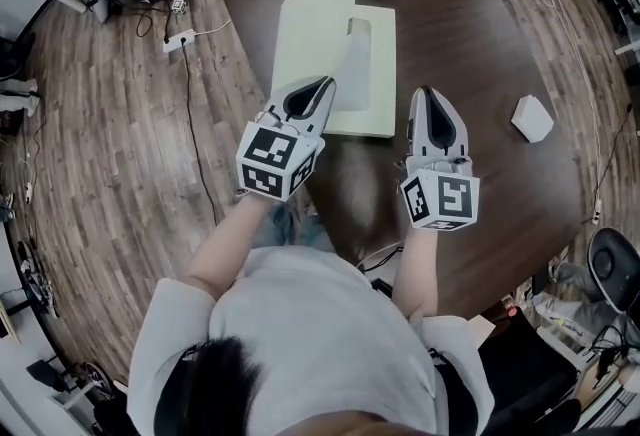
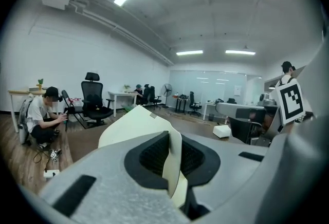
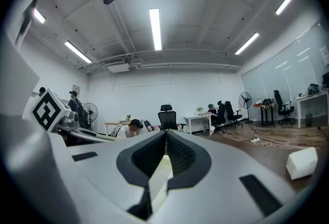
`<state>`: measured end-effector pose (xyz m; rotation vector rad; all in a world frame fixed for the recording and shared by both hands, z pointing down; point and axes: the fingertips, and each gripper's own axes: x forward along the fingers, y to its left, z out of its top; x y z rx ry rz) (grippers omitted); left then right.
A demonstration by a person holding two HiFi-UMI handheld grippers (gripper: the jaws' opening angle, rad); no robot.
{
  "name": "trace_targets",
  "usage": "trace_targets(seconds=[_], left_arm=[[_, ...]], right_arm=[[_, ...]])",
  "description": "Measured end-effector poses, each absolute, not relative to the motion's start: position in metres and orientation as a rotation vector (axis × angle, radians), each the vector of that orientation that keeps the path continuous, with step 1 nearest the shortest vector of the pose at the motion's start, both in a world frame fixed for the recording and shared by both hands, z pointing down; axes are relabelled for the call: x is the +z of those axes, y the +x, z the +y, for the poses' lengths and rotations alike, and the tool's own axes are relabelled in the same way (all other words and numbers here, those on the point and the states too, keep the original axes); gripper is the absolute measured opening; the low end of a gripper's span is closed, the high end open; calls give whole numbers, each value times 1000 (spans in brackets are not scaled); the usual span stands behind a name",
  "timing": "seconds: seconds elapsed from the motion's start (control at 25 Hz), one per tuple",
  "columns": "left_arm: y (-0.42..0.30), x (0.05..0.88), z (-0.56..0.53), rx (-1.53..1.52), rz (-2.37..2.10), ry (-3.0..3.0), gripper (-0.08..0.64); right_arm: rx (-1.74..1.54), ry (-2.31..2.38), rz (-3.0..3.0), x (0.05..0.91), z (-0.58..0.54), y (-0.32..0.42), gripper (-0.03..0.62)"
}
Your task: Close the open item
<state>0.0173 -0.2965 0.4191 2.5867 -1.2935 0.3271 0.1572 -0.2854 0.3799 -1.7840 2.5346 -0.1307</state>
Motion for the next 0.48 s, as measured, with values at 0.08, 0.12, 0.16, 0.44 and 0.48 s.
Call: trace_targets(seconds=[0.08,0.12,0.16,0.44,0.48], left_arm=[[35,430,-296,374,-1233,2598,14],[43,436,-296,399,-1205,2603,14],[51,442,-296,424,-1178,2606,14],[95,486,-293,583,-1039,2597,15],[100,490,-293,605,-1031,2599,15]], right_arm=[[-139,-1789,2528,382,-286,162,14],[-144,-1792,2524,383,-286,164,14],[-149,-1796,2519,384,-286,166,14],[-174,-1823,2504,392,-284,182,14],[-180,-1827,2502,393,-284,185,14]])
